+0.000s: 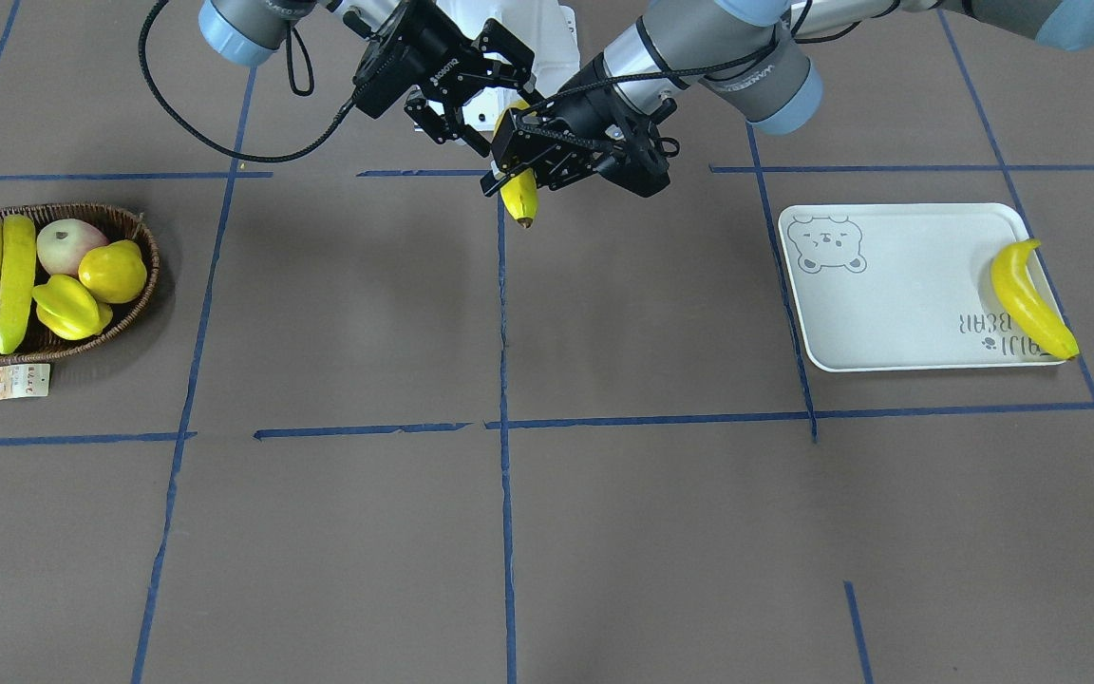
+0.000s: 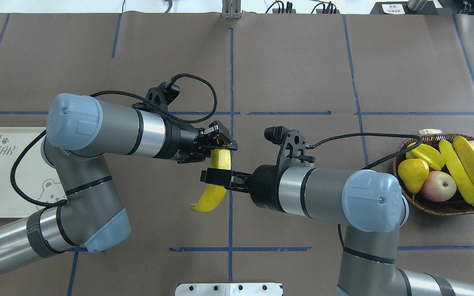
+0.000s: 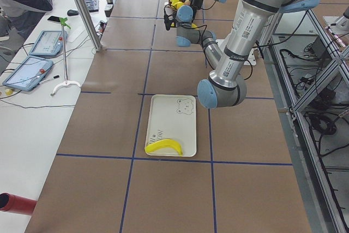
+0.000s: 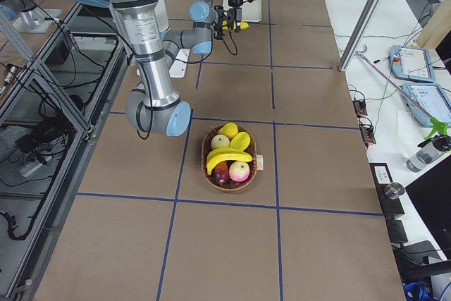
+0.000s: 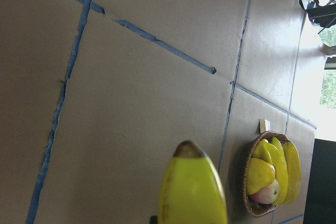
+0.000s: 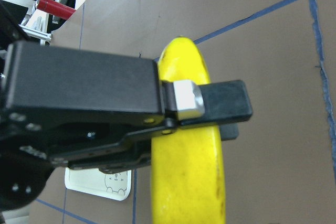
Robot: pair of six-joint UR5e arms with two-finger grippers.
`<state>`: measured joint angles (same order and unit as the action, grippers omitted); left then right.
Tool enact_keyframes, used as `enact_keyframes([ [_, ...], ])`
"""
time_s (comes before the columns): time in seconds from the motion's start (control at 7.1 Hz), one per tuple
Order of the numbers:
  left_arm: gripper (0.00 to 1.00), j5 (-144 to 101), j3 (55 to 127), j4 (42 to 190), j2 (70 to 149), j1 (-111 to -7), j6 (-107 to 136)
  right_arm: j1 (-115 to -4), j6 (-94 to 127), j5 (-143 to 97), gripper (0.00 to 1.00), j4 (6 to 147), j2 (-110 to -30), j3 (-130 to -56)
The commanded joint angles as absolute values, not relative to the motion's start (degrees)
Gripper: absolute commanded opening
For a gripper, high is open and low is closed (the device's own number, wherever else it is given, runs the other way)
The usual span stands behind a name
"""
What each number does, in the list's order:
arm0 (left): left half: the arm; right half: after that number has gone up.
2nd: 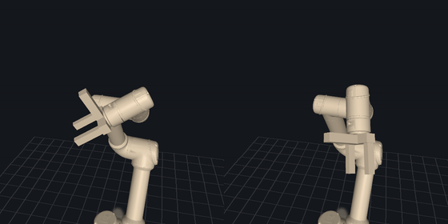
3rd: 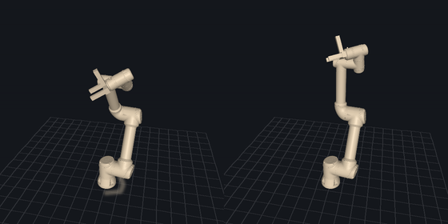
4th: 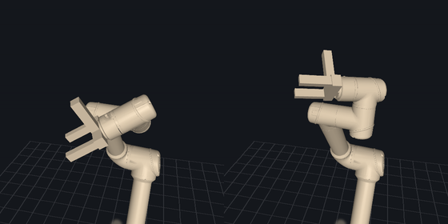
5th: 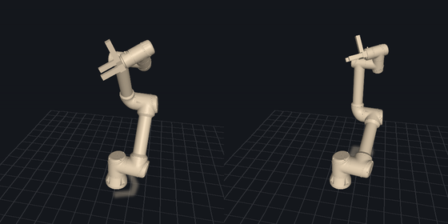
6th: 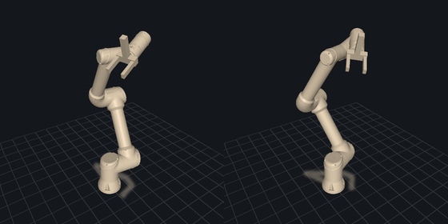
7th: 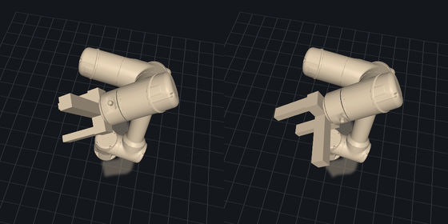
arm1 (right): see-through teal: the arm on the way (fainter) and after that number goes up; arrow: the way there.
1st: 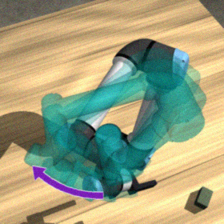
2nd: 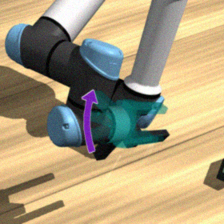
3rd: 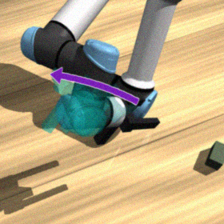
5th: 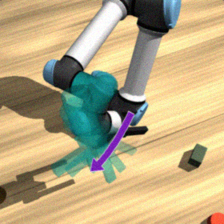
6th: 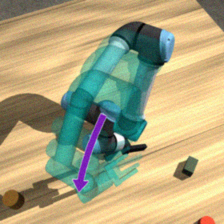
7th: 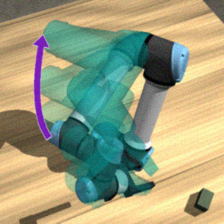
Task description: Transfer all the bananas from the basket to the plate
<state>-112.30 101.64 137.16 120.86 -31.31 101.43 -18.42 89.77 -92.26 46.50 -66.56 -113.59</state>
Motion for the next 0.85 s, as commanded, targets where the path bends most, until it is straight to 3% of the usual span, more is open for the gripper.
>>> enact_keyframes([
  [0.0,0.0,-112.32,101.86,130.66,120.06,-33.04,101.51,-18.63,89.74,-93.59,1.0,46.58,-73.27,-118.98],
  [0.28,0.02,-112.32,103.78,119.32,118.22,-35.58,101.43,-19.24,89.56,-95.79,1.0,46.49,-80.56,-122.94],
  [0.7,0.03,-112.06,110.65,100.85,111.11,-39.89,101.51,-22.93,88.95,-96.76,1.0,47.46,-88.74,-122.52],
])
